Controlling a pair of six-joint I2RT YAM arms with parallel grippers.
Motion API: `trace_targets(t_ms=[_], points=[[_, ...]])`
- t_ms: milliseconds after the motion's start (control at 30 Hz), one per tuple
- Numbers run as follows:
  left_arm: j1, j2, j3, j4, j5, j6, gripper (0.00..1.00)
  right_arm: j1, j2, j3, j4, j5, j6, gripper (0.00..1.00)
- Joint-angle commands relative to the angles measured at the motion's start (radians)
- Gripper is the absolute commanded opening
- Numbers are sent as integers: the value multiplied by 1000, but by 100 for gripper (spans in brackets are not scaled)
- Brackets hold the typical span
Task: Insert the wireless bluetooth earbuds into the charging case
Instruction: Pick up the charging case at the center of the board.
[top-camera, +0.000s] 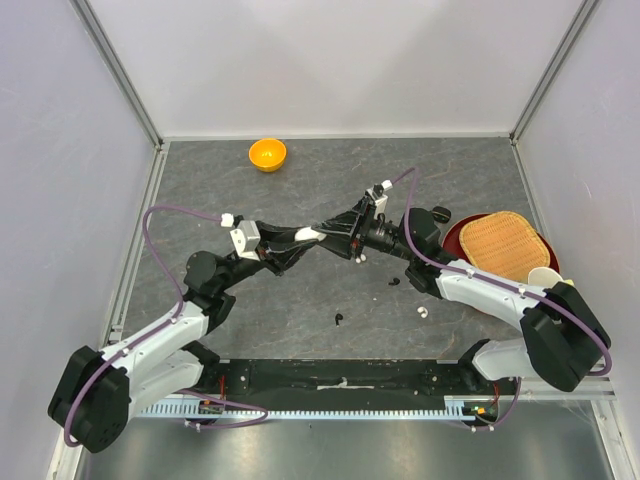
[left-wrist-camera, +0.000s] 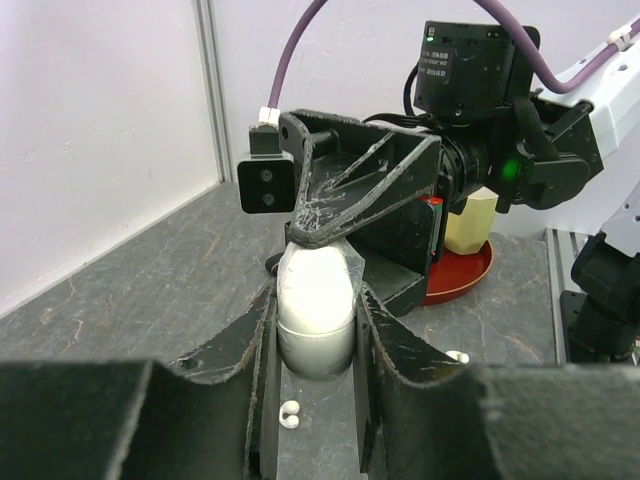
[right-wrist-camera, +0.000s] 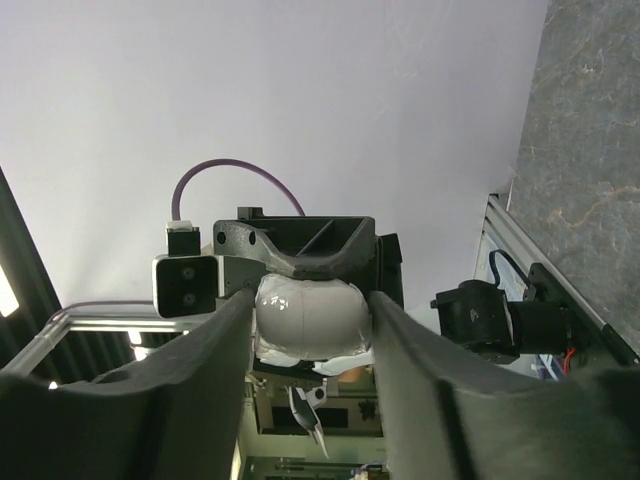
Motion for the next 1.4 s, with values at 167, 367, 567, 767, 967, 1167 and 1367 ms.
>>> trace_targets(t_ms=[167, 367, 567, 767, 967, 1167, 1367], points=[[-6, 17, 10, 53, -13, -12, 2, 4, -24, 43, 6, -24, 15, 64], [-5, 19, 8, 53, -19, -15, 2, 5, -21, 35, 25, -27, 29, 40], [-6, 31, 33, -4, -37, -74, 20, 7, -21, 3, 100, -8, 75, 9], [-6, 40, 27, 22, -44, -153, 46, 7, -12, -37, 209, 17, 121, 1], [-6, 52, -5, 106, -34, -167, 51, 7, -3, -23, 211, 26, 121, 0], [-6, 51, -12, 140, -50, -157, 51, 7, -3, -29, 182, 29, 118, 0], [-6, 49, -16, 177, -65, -155, 51, 7, -6, -40, 144, 35, 116, 0]])
